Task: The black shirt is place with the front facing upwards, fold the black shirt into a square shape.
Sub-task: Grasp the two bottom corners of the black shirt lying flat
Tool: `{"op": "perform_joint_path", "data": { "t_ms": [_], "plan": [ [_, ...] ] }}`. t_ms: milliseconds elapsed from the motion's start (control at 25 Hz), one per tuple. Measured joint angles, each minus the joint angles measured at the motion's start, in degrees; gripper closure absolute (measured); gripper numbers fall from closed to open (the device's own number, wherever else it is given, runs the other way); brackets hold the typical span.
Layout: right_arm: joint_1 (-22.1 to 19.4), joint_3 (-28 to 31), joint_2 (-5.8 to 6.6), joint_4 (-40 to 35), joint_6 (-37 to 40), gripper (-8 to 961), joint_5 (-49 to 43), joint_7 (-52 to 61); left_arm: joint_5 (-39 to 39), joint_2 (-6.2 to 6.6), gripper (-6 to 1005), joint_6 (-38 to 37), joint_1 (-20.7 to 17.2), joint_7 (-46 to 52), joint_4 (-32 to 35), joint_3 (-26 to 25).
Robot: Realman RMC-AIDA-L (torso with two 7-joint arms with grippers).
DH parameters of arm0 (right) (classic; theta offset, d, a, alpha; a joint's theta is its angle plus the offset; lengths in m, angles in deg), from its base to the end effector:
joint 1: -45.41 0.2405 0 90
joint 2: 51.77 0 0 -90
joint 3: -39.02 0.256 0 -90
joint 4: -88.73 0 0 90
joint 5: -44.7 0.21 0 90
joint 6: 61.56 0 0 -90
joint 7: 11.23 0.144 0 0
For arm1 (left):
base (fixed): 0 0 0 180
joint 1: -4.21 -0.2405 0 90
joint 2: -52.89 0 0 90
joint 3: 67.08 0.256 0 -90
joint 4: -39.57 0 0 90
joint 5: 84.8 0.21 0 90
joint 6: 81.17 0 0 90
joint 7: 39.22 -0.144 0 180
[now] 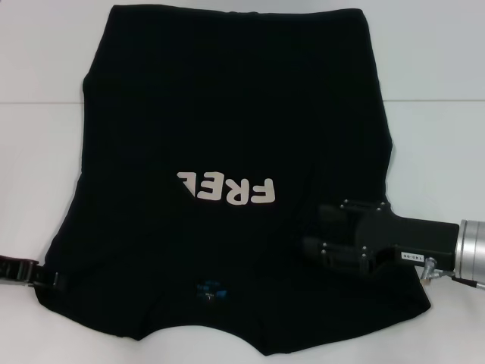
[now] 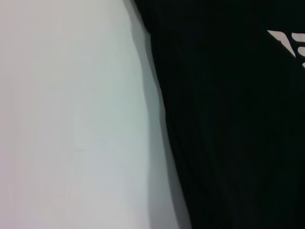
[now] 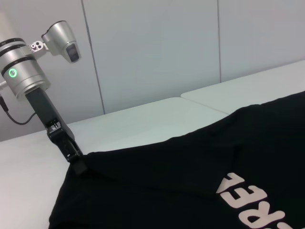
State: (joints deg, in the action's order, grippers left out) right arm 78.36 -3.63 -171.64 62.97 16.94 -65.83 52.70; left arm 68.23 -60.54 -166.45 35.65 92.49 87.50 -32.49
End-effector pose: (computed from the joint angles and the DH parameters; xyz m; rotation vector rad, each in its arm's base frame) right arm 0.2645 0.3350 -0.0447 -2.6996 0.4724 0.6450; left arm -0.3493 0.3289 0.0676 -2.1864 -1.6708 0.1038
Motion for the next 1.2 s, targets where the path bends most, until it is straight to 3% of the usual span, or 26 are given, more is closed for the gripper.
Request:
{"op": "perform_joint_path", "data": {
  "t_ms": [80, 200, 440, 520, 640, 760, 840, 1000, 1200],
  "plan": [
    [-0.23, -0.05, 0.06, -0.40, 0.24, 259, -0.12, 1.32, 0.09, -0.29, 304, -0.03, -0.21, -0.27, 0.60, 0.08],
    [-0.49, -0.15, 0.35, -1.93, 0.44, 259, -0.26, 5.42, 0.09, -0.66, 529, -0.22, -0.58, -0.46, 2.12, 0.02],
    [-1.69, -0.20, 0.73, -11.87, 1.50, 260, -3.89, 19.10, -0.27, -0.81, 809, -1.72, -0.81, -0.50, 3.60, -0.32],
    [-1.44, -0.22, 1.34, -17.49, 3.12, 260, -8.36, 28.53, -0.37, -0.83, 872, -2.25, -0.69, -0.61, 3.65, -0.32],
    [0.58, -0.26, 3.49, -24.91, 7.48, 260, -16.16, 44.64, -0.43, -0.85, 966, -2.93, -0.36, -0.46, 3.68, -0.53],
    [5.33, -0.32, 7.45, -27.41, 12.95, 263, -25.98, 63.55, -0.48, -0.81, 966, -3.87, -0.14, -0.40, 3.70, -0.55],
    [8.44, 0.26, 9.42, -25.82, 15.85, 265, -32.70, 72.19, -0.53, -0.80, 965, -3.96, -0.13, -0.56, 3.71, -0.57],
    [11.32, 1.15, 9.24, -24.28, 20.62, 265, -42.04, 77.92, -0.67, -0.85, 965, -4.08, 0.04, -0.76, 3.74, -0.58],
    [11.49, 0.57, 8.49, -19.93, 19.56, 266, -44.50, 77.68, -1.42, -0.61, 965, -4.13, 0.06, -0.78, 3.81, -0.64]
  ]
}}
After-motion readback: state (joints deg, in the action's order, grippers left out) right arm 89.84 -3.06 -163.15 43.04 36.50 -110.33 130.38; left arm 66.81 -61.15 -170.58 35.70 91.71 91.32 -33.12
